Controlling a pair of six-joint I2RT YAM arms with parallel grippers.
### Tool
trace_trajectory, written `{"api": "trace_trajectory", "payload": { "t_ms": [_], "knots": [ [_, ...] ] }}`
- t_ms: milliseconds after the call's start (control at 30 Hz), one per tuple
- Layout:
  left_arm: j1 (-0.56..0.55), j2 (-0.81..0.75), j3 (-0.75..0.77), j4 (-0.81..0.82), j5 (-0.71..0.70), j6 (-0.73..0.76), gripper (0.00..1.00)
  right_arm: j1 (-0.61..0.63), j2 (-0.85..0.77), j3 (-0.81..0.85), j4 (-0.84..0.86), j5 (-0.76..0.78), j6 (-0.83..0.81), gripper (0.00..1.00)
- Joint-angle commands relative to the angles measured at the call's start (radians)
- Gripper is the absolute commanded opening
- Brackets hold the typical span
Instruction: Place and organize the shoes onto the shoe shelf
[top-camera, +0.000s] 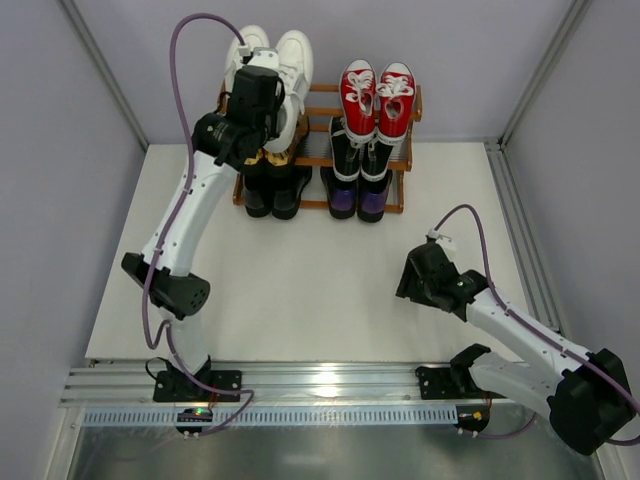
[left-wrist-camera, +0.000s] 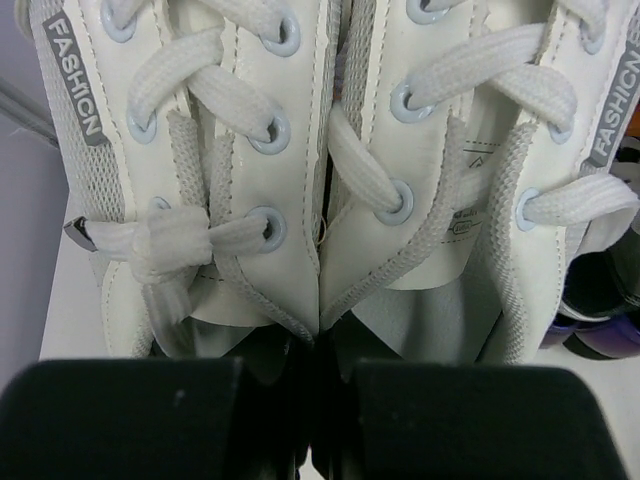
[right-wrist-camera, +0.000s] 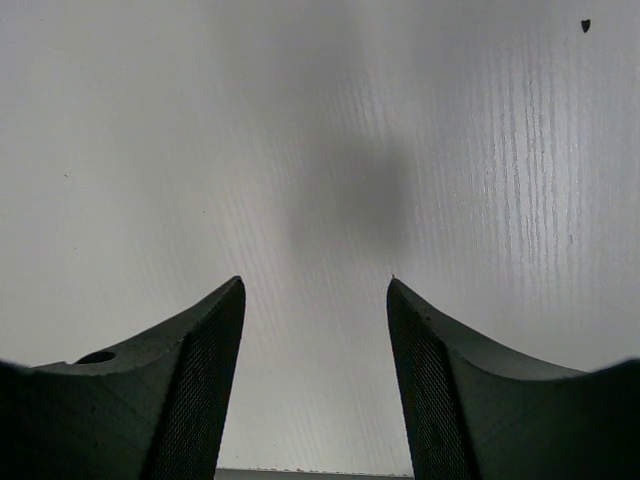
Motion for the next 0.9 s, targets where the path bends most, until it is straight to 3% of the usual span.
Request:
{"api": "trace_trajectory", "payload": {
  "t_ms": [0, 200, 367, 867],
  "knots": [
    [0.071, -0.016, 0.076, 0.259, 0.008, 0.034, 0.0, -0.004, 0.018, 0.037, 0.03, -0.004, -0.022, 0.61],
    [0.085, 0.036, 0.087, 0.376, 0.02, 0.06, 0.0, -0.009, 0.031, 0.044, 0.029, 0.007, -0.02, 0.61],
    [0.094, 0.108, 0.161, 0.388, 0.04, 0.074, 0.0, -0.02, 0.063, 0.064, 0.029, 0.007, -0.022, 0.61],
    [0.151, 0.183, 0.159, 0.445, 0.103, 0.057, 0.0, -0.049, 0.141, 0.11, 0.06, -0.016, -0.031, 0.61]
  ]
}}
